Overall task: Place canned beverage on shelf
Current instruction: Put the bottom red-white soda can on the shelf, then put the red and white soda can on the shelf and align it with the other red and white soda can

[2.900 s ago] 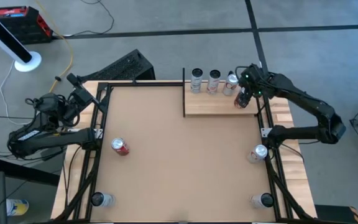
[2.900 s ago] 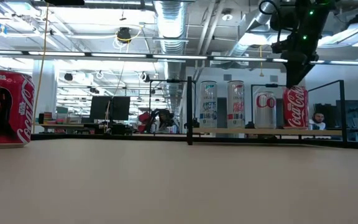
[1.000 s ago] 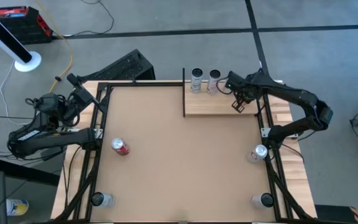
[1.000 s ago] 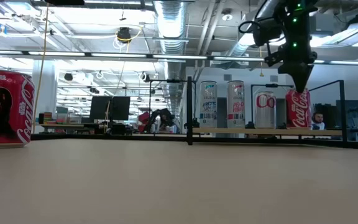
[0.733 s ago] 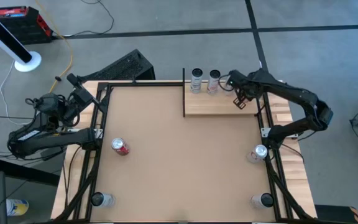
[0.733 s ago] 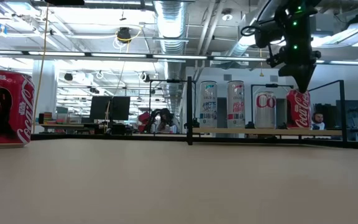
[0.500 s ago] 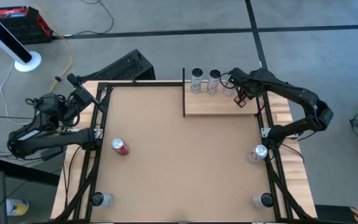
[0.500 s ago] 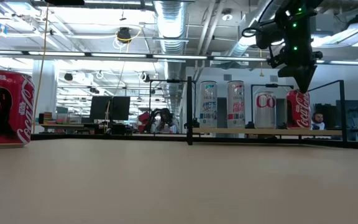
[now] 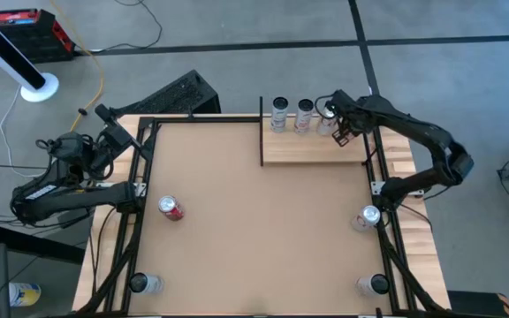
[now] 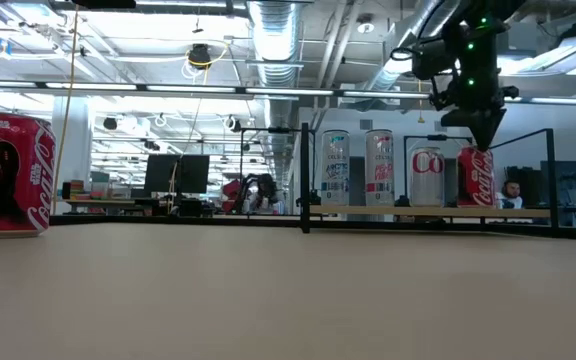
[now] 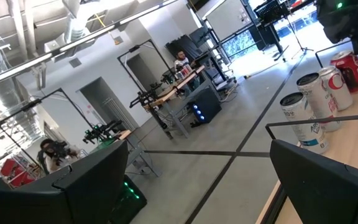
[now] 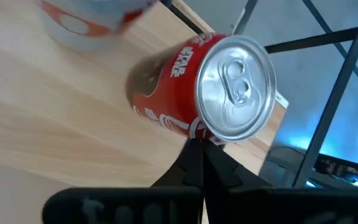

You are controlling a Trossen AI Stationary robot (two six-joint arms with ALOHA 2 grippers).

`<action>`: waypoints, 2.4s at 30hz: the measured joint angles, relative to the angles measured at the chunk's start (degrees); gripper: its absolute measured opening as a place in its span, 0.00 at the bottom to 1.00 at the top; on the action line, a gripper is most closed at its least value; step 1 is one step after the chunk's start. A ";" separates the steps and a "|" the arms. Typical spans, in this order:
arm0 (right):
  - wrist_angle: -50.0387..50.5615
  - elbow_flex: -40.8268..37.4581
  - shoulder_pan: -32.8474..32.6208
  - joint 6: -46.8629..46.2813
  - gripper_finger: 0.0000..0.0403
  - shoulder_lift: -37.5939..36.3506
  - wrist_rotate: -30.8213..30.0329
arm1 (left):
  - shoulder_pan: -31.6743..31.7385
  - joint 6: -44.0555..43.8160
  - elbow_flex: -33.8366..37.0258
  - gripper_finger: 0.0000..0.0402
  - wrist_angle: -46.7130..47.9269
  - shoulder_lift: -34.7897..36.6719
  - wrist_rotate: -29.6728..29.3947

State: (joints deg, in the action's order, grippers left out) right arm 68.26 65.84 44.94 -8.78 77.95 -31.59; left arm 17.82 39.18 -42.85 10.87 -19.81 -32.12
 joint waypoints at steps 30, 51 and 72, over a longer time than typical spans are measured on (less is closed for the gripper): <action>-1.84 -0.07 0.88 0.15 0.05 0.33 2.11 | 0.00 0.02 0.00 0.94 0.02 -0.02 0.00; -1.00 -0.04 -53.23 -36.10 0.06 -12.67 24.63 | 0.00 -0.46 0.00 0.94 0.04 0.00 0.00; -55.42 -0.02 -73.88 16.11 0.06 11.54 8.79 | -1.15 -48.54 -1.04 0.94 8.98 -14.43 48.60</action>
State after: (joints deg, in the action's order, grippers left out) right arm 12.85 65.82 -28.94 7.33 89.49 -22.81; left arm 16.68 -9.36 -43.89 19.86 -34.24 16.48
